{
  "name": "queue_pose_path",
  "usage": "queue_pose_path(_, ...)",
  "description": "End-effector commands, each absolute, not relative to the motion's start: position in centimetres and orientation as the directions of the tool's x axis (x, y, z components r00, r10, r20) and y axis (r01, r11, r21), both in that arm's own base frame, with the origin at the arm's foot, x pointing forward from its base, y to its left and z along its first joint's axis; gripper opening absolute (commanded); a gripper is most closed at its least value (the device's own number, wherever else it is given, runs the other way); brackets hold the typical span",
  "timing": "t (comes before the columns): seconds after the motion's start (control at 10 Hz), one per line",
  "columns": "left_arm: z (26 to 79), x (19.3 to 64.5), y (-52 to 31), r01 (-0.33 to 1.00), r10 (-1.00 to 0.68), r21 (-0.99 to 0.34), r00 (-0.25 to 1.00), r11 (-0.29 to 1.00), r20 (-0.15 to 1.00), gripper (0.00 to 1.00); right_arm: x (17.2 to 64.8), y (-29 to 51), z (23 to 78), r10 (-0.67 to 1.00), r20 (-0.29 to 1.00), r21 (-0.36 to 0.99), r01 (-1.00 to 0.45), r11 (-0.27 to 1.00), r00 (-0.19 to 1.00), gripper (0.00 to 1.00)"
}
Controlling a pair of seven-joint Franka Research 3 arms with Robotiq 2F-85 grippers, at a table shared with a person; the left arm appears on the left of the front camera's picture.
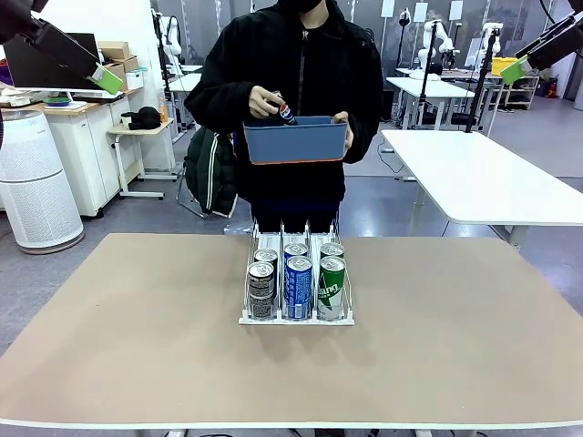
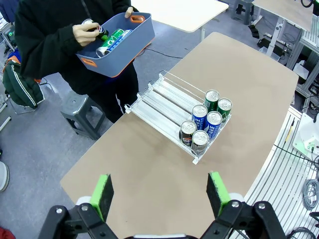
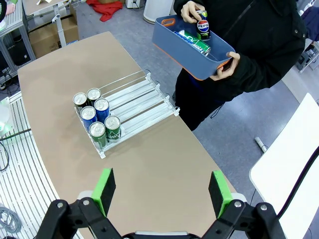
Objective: Fill the beverage cans into the dispenser.
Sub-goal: Pick up the Pepsi coke handed by the human.
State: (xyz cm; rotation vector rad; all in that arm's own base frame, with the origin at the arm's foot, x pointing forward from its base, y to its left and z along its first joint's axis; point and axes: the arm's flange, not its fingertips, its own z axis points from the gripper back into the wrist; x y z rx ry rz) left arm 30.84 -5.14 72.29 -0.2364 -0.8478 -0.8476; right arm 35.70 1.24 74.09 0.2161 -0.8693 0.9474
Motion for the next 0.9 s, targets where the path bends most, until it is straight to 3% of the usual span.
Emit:
queue_pose_path(0.0, 72.15, 30.94, -5.04, 0.739, -0.56, 0.128, 0.374, 0.662, 0.739, 1.0, 35.7, 1.26, 74.05, 0.619, 0.732, -0.196, -0.782, 0.592, 0.284, 1.0)
queue_pose_path(0.8, 72.15, 30.94, -5.04, 0.739, -0.56, 0.128, 0.374, 0.662, 0.739, 1.0, 35.7, 1.26, 74.05, 0.619, 0.732, -0.196, -0.782, 0.592, 0.284, 1.0)
